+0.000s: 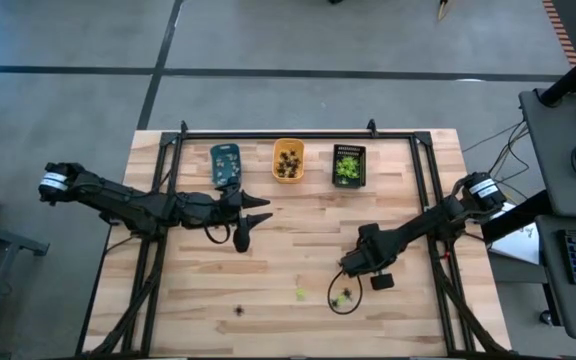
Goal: Sort Halloween decoration
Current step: Put the white skull toy into the blue bin
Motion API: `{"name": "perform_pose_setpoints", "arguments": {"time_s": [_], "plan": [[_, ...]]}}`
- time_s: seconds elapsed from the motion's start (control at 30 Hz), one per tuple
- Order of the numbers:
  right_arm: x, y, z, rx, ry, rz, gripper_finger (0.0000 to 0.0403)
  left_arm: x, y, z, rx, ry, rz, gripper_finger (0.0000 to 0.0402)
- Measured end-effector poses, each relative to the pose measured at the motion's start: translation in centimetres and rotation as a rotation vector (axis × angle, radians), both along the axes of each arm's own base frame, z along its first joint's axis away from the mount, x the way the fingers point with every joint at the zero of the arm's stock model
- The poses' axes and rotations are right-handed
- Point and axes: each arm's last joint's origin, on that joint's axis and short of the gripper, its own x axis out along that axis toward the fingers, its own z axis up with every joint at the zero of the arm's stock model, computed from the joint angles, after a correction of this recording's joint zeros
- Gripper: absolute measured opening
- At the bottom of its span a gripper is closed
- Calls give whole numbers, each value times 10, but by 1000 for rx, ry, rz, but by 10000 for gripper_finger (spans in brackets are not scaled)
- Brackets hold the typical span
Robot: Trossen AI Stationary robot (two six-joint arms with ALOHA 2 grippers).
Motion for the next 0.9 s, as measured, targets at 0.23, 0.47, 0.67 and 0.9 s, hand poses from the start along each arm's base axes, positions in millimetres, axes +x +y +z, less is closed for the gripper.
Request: {"name": "perform_pose_setpoints", "arguments": {"time_s": [0.23,0.47,0.67,0.9], "plan": [[0,0,1,0,-9,0,10,0,0,0,0,0,0,148],[1,-3,15,14,-96,-28,8,0,0,0,0,0,0,148],[7,-6,29,65,-221,-58,8,0,0,0,-1,0,0,148],[21,-11,36,78,-373,-57,8,0,0,0,-1,0,1,148]]}}
